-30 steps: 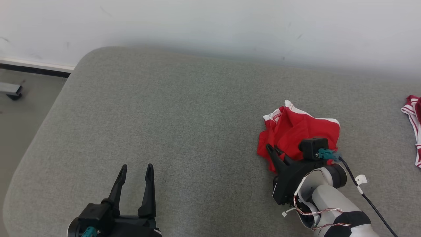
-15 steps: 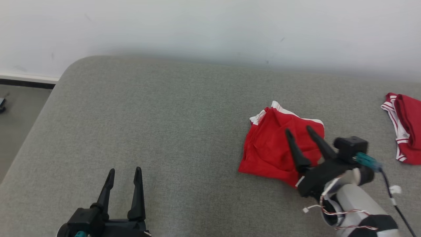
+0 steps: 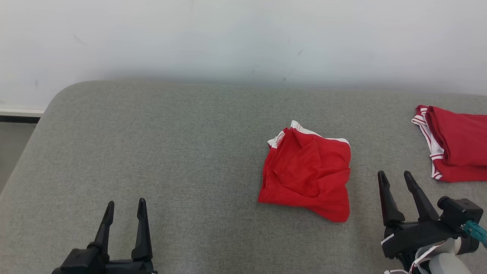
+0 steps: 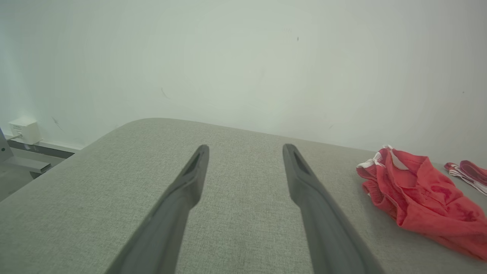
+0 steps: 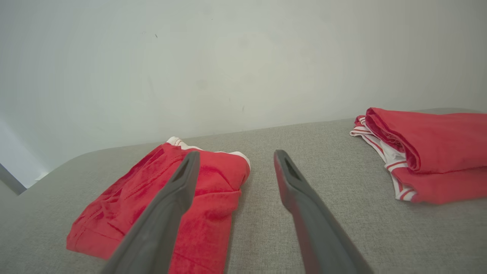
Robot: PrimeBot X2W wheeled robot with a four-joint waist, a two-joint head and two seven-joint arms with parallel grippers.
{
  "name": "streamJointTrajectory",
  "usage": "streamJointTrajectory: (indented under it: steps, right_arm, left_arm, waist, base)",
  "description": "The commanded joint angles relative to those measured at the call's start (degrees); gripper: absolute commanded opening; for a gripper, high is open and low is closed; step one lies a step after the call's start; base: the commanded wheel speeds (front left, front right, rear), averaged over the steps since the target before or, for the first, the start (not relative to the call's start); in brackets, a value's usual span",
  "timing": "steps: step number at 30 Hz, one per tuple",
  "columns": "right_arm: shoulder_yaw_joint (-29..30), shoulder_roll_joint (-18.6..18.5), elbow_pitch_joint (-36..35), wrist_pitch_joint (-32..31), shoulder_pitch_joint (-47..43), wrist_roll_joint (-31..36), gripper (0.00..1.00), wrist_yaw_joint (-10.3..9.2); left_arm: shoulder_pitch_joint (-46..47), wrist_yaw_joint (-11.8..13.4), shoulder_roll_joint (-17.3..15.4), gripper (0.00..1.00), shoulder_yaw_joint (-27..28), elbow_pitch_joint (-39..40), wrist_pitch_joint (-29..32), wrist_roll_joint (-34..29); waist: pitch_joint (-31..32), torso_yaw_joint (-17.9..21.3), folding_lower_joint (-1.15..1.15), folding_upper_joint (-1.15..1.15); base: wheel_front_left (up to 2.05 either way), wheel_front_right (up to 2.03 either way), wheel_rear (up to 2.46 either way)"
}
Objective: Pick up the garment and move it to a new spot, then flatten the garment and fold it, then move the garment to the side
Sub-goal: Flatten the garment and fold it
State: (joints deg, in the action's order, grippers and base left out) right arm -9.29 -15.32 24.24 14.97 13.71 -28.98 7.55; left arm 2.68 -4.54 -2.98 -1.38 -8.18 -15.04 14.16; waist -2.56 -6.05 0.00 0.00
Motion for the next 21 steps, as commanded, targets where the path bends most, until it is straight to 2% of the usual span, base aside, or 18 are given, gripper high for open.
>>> streamJointTrajectory:
  steps: [1,5,10,21]
  right_arm:
    - [1.1,0.8,-2.1,-0.7,-1.8,1.1,1.0,-0.14]
    - [1.2,1.7,-4.0,-2.4,-2.1,2.4,1.0,-0.14]
    - [-1.6,2.7,-5.7,-6.9,0.8,4.5,1.0,-0.14]
    - [-7.0,4.6,3.1,-12.7,9.4,6.9,1.0,-0.14]
  left_arm:
    - [-0.7,-0.3,-0.1,1.0,0.2,0.1,-0.2,-0.6]
    - [-0.7,-0.4,0.0,1.0,0.0,0.1,-0.2,-1.3]
    - [0.6,-0.9,0.0,1.0,-0.8,-0.4,-0.2,-1.8]
    - [2.3,-0.6,0.1,1.0,-2.5,-1.1,-0.2,-0.4]
  waist:
    - [0.3,0.6,0.0,0.0]
    - [0.4,0.4,0.0,0.0]
    - [-0.1,-1.6,0.0,0.0]
    - [-2.4,-6.3,0.0,0.0]
  base:
    - [0.0,0.0,0.0]
    - [0.0,0.0,0.0]
    - [0.0,0.0,0.0]
    - [0.0,0.0,0.0]
